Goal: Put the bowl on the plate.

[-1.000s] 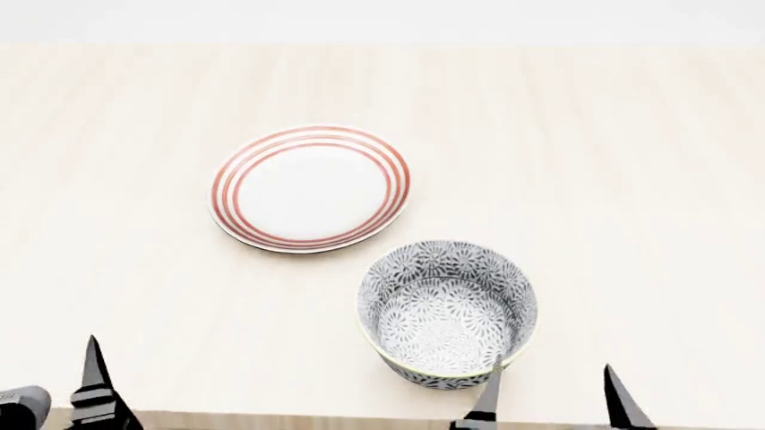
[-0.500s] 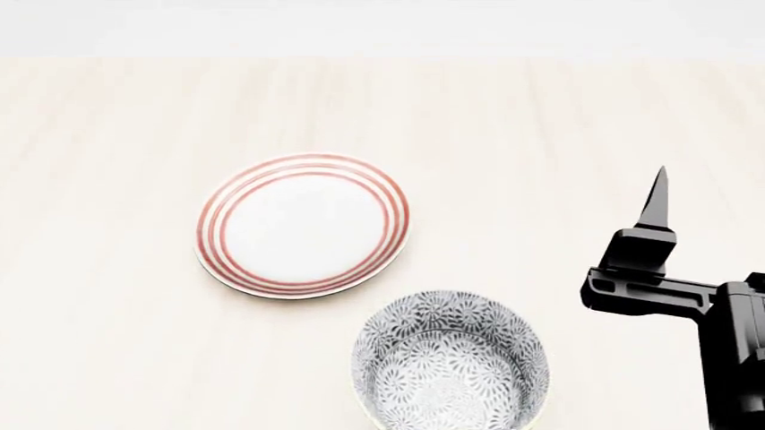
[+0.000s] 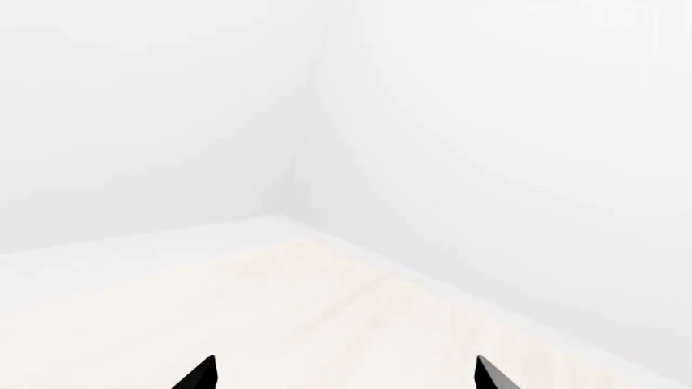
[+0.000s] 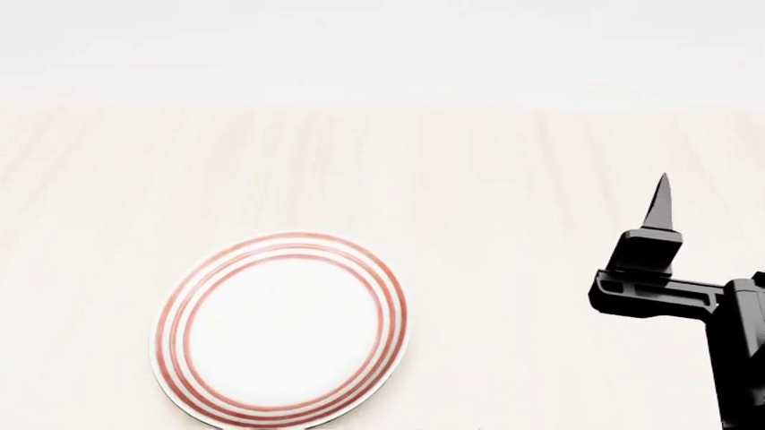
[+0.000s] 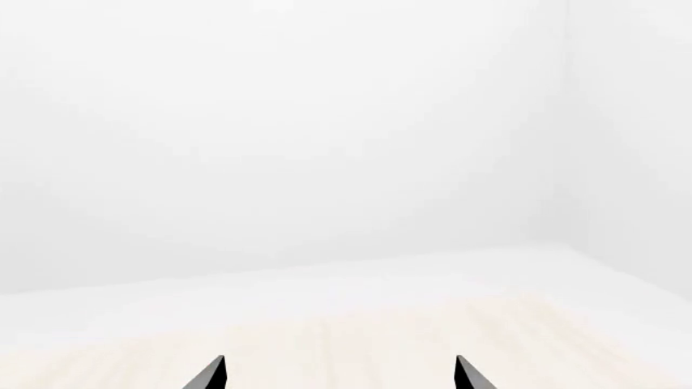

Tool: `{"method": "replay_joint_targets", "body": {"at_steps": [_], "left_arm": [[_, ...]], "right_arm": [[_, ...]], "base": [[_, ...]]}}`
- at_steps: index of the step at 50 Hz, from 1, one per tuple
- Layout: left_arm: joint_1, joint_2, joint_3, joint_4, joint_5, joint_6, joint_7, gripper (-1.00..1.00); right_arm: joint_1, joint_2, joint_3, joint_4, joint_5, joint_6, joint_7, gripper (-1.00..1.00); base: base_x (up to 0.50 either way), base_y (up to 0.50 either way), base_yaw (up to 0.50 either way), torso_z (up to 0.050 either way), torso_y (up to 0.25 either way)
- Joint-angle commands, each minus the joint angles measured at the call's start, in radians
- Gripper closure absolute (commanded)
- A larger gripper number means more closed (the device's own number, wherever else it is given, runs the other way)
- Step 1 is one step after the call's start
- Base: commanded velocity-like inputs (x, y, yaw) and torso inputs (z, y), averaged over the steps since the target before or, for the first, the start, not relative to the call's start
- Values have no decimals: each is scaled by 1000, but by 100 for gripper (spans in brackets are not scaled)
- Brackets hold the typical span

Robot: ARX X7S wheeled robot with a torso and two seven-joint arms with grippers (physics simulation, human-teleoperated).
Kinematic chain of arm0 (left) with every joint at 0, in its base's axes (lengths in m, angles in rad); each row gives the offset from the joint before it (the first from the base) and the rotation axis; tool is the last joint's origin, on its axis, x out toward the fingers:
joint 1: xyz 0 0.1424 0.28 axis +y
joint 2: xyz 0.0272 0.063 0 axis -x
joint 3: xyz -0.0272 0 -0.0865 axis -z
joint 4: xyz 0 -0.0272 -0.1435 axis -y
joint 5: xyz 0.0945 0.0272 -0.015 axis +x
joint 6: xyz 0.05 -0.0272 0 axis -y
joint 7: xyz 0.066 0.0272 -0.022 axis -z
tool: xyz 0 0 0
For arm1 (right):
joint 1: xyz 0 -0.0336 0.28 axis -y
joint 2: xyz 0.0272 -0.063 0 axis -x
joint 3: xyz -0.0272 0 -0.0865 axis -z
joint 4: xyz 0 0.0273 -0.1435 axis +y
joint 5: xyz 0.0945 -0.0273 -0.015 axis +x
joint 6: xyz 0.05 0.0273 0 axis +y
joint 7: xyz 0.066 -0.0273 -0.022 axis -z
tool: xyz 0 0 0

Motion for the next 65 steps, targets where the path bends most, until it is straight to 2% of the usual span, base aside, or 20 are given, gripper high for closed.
{"method": "replay_joint_targets", "body": {"at_steps": [1, 15, 29, 54, 65], "left_arm": [[8, -13, 1, 7, -18, 5, -11, -100], [11, -26, 3, 7, -31, 10, -25, -100], [9, -35, 4, 2, -44, 15, -40, -100], [18, -51, 6, 7, -62, 24, -60, -100], [21, -57, -1, 18, -78, 25, -70, -100]], "right_arm": [[-45, 48, -22, -38, 25, 93, -12, -100], [-91, 53, 67, -141, 200, 359, -49, -100], [-79, 41, 134, -167, 343, 519, -89, -100], [-129, 136, 21, -178, 438, 587, -108, -100], [-118, 192, 25, -145, 588, 609, 2, -100]], "base": [[0, 0, 0, 0, 16], [0, 0, 0, 0, 0], [0, 0, 0, 0, 0], [0, 0, 0, 0, 0], [0, 0, 0, 0, 0]]}}
